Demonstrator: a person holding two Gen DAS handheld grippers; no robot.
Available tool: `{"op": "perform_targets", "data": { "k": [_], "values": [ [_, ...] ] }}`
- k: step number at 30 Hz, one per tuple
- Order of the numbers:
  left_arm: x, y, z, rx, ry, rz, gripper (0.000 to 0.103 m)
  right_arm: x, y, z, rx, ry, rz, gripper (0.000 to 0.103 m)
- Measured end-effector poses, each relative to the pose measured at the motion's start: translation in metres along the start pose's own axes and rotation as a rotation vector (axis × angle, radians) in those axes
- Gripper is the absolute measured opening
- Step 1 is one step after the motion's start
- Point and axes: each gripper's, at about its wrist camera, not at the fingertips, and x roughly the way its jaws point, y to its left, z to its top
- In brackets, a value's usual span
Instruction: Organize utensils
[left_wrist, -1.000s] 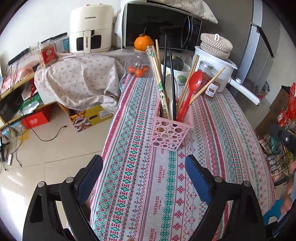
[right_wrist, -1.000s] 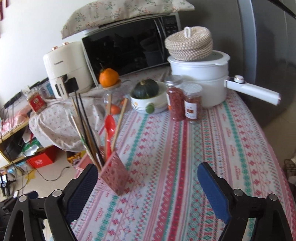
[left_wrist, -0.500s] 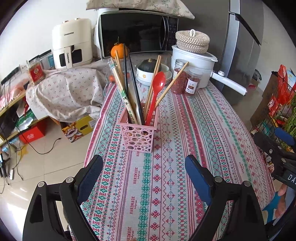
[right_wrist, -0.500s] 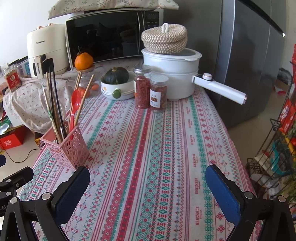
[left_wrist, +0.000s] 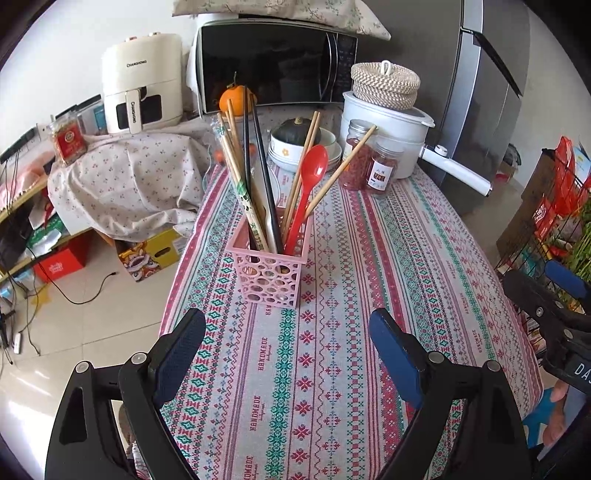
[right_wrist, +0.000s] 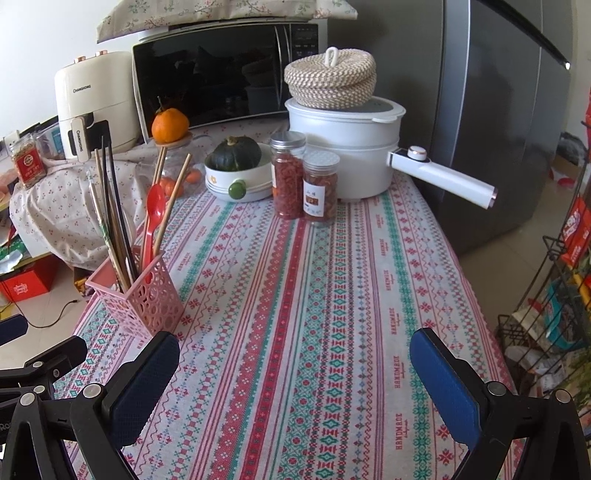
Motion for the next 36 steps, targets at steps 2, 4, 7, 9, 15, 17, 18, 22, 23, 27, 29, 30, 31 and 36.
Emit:
{"op": "perform_targets", "data": {
  "k": [2,4,7,9,15,17,18,22,23,27,29,30,31,36],
  "values": [
    [-0.001,0.0,0.0,-0.002,-0.002,-0.003,0.092,-0.001,0.0,0.0,0.001,-0.001,-0.002,0.102],
    [-0.003,0.0,0.0,0.0,-0.005,-0.007,0.092,-0.002,0.0,0.0,0.002,-0.004,-0.001,0.102],
    [-0.006,0.0,0.002,0.002,-0.013,-0.01,0.093,-0.005,0.0,0.001,0.004,-0.014,-0.001,0.102],
    [-0.008,0.0,0.002,-0.003,-0.018,-0.016,0.094,-0.007,0.0,0.003,0.009,-0.023,-0.003,0.102],
    [-0.017,-0.001,0.004,0.001,-0.045,-0.02,0.096,-0.013,-0.003,0.007,0.035,-0.047,-0.006,0.102],
    [-0.02,-0.002,0.005,0.005,-0.052,-0.019,0.097,-0.016,-0.004,0.008,0.044,-0.057,-0.009,0.102],
    [-0.021,-0.002,0.006,0.006,-0.056,-0.019,0.098,-0.017,-0.005,0.009,0.049,-0.062,-0.01,0.102],
    [-0.027,-0.005,0.007,0.015,-0.079,-0.018,0.1,-0.02,-0.01,0.01,0.071,-0.071,-0.027,0.102],
    [-0.029,-0.005,0.007,0.019,-0.085,-0.019,0.101,-0.02,-0.011,0.011,0.078,-0.074,-0.028,0.102],
    [-0.035,-0.006,0.008,0.029,-0.109,-0.021,0.102,-0.022,-0.015,0.013,0.099,-0.085,-0.041,0.102],
    [-0.037,-0.006,0.008,0.03,-0.115,-0.022,0.103,-0.023,-0.016,0.013,0.105,-0.089,-0.046,0.102],
    [-0.038,-0.006,0.008,0.03,-0.118,-0.023,0.103,-0.023,-0.016,0.014,0.107,-0.09,-0.049,0.102],
    [-0.038,-0.006,0.008,0.031,-0.12,-0.023,0.103,-0.024,-0.016,0.014,0.108,-0.092,-0.051,0.102],
    [-0.04,-0.006,0.008,0.029,-0.124,-0.022,0.103,-0.023,-0.016,0.013,0.105,-0.091,-0.06,0.103]
  ]
}}
